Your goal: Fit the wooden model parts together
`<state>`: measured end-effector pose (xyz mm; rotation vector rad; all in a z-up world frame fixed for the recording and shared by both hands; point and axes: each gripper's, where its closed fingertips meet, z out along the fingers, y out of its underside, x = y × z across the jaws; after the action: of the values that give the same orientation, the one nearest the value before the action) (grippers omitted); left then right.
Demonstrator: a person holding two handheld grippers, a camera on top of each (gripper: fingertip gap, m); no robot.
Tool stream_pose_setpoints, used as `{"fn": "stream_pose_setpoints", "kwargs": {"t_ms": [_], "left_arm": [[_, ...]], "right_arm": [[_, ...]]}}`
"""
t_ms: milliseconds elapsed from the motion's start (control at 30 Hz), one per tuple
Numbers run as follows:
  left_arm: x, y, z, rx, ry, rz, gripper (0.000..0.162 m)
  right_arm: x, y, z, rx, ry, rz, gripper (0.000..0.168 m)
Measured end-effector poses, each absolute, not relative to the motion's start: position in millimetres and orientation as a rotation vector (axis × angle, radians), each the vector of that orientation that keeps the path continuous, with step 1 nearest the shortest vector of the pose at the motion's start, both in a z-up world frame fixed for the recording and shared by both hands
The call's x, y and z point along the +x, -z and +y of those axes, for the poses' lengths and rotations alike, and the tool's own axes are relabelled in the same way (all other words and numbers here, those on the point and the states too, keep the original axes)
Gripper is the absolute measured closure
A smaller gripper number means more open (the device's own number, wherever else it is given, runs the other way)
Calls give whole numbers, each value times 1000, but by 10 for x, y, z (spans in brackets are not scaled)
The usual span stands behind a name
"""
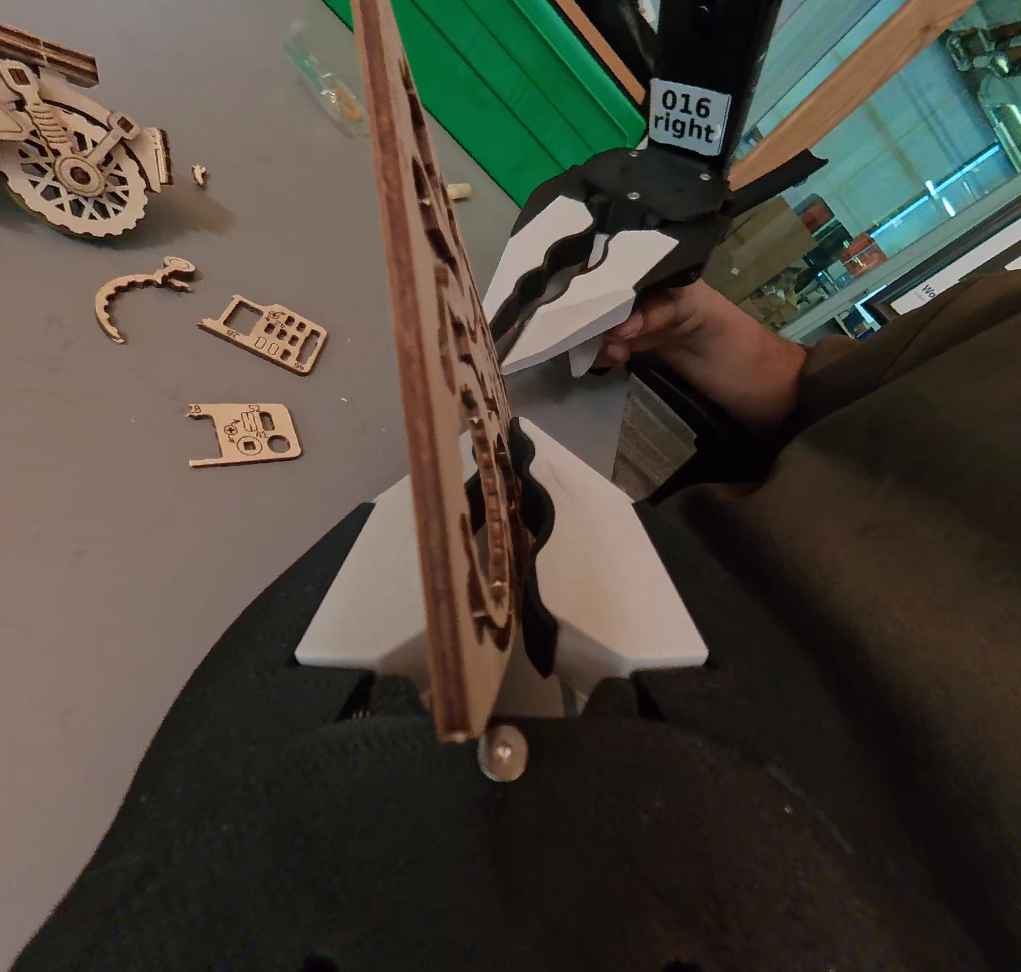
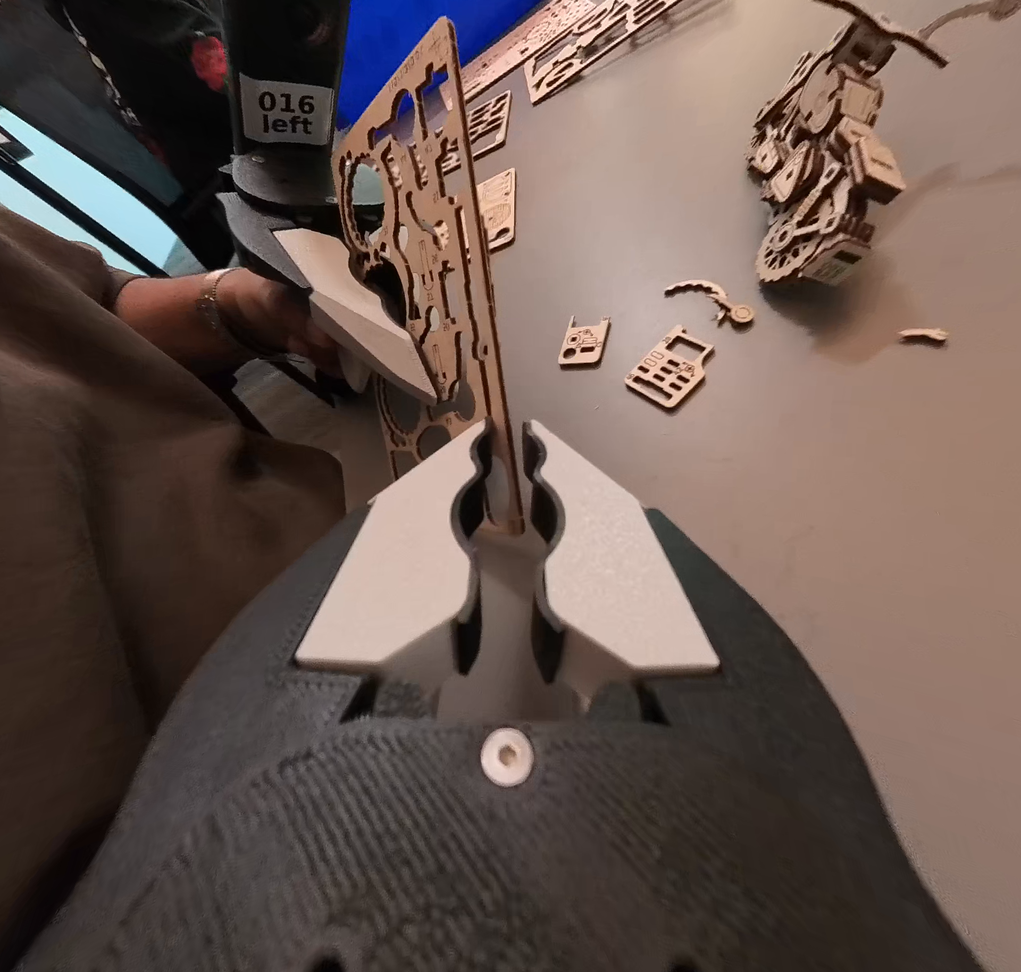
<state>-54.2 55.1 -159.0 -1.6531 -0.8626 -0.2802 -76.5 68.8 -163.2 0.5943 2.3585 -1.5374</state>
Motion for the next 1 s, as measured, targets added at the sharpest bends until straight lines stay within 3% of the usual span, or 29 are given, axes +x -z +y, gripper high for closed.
{"fn": "stream_pose_setpoints", "kwargs": {"t_ms": [833,1000], "left_arm": [[-555,1570,544,-1662,223,-849,162],[-576,1548,536,-1635,229,-859,162]], "right_arm": [[-726,1669,682,758,1400,1984,160],[-719,1634,676,766,1389,1910,152]]}}
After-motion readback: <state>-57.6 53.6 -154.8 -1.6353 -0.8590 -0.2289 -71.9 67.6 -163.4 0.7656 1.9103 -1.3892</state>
